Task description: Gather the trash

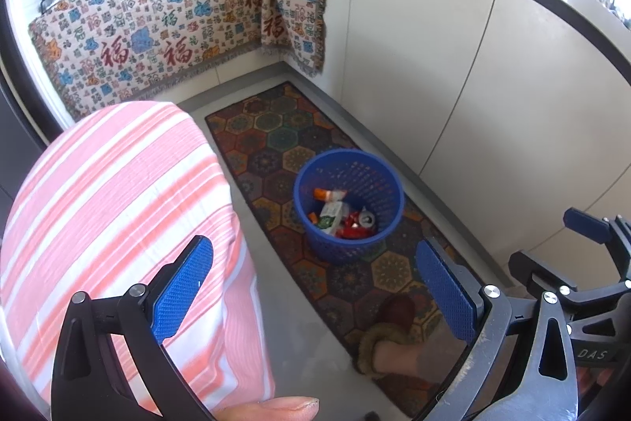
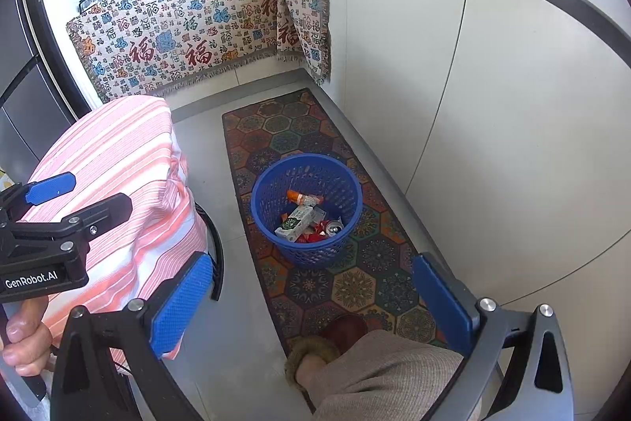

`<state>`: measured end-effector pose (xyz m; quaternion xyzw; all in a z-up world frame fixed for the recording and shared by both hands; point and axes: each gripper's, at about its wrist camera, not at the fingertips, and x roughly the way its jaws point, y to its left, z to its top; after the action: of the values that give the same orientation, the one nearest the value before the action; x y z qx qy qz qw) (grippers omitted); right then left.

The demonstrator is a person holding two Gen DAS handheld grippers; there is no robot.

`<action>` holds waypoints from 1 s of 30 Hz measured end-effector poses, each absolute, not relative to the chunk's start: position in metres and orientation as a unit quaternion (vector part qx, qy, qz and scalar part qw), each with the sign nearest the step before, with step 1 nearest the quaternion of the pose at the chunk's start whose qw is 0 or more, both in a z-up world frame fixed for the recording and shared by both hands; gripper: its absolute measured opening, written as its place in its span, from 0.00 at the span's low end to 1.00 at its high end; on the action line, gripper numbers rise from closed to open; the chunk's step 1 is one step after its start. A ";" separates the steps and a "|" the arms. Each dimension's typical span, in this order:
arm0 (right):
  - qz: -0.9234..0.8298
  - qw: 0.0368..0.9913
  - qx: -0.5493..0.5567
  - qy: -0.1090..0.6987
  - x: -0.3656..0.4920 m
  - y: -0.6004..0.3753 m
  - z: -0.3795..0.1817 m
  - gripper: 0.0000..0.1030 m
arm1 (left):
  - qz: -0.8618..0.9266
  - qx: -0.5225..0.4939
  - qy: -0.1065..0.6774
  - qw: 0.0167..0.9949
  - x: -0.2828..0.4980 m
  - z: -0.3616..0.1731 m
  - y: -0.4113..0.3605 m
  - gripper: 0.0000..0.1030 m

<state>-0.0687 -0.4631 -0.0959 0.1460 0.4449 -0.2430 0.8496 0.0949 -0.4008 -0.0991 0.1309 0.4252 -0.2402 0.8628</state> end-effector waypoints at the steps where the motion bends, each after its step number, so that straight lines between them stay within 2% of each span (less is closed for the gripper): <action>1: -0.243 0.849 0.146 0.445 -0.069 -0.463 -0.096 1.00 | -0.240 0.131 0.425 0.863 0.095 -0.099 -0.401 0.99; 30: -0.243 0.850 0.146 0.444 -0.070 -0.467 -0.095 1.00 | -0.242 0.136 0.422 0.863 0.089 -0.095 -0.402 0.99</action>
<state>-0.0702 -0.4669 -0.0950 0.1458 0.4440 -0.2425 0.8502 0.0888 -0.4020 -0.0953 0.1360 0.4219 -0.2417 0.8632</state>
